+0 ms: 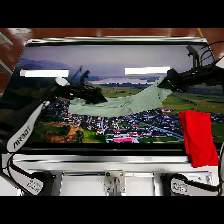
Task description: Fold the shirts.
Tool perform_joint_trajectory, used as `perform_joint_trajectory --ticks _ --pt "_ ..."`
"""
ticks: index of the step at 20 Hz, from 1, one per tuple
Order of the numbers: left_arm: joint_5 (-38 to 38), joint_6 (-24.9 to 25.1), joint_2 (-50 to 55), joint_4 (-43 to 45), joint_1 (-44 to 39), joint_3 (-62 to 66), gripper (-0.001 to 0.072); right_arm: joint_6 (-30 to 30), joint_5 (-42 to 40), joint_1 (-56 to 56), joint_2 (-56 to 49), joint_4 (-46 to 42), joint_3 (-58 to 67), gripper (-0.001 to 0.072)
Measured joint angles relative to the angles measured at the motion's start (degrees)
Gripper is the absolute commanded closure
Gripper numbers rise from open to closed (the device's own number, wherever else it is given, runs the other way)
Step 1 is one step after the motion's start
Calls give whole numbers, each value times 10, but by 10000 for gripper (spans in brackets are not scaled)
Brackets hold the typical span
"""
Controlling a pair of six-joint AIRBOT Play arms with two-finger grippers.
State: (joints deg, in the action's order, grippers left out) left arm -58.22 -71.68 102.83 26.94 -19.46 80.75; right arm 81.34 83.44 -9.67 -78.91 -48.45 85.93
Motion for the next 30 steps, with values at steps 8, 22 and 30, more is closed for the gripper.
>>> perform_joint_trajectory --ticks 8,22,30 --pt "148 24 64 -190 -176 1 664 58 58 1 111 -1 1 653" --pt "114 -27 -153 63 157 -67 664 86 -84 233 -17 -87 1 652" --pt "33 -16 -362 120 384 -74 664 100 -309 386 -220 69 1 72"
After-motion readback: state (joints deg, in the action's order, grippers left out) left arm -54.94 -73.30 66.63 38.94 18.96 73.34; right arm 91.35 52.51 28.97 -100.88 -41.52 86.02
